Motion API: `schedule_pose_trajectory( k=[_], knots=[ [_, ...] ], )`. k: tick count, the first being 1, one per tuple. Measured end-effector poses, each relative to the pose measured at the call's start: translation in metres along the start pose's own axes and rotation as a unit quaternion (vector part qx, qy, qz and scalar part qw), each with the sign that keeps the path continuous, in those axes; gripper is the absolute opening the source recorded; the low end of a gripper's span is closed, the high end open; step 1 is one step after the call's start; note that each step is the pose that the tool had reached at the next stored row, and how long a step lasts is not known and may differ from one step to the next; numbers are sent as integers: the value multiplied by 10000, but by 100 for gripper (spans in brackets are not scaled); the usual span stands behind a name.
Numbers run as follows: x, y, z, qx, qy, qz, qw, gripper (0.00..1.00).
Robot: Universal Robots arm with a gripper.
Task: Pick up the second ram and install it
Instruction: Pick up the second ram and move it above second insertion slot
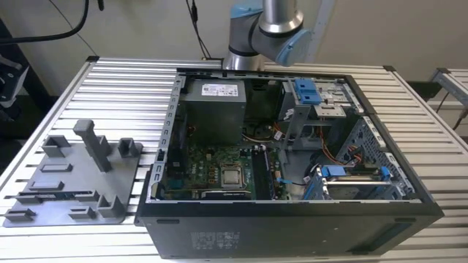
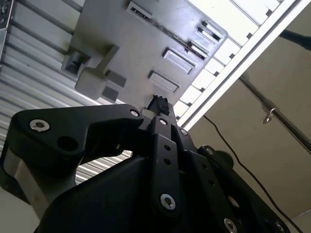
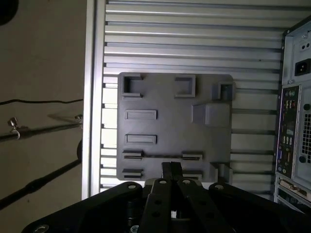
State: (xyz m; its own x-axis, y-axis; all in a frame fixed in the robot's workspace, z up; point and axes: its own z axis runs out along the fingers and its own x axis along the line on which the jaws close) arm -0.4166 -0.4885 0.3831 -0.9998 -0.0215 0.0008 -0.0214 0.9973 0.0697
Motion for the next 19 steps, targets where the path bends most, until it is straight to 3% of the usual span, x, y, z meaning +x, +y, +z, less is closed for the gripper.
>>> schedule_pose_trajectory(
  k=[5,9,13,17,19],
  knots=[
    [1,0,1,0,9,-144,9999,11],
    [1,0,1,2,32,-462,9989,11],
    [0,0,0,10,58,-822,9966,11],
    [0,0,0,23,82,-1144,9934,11],
    [0,8,0,39,88,-1197,9928,11]
  ],
)
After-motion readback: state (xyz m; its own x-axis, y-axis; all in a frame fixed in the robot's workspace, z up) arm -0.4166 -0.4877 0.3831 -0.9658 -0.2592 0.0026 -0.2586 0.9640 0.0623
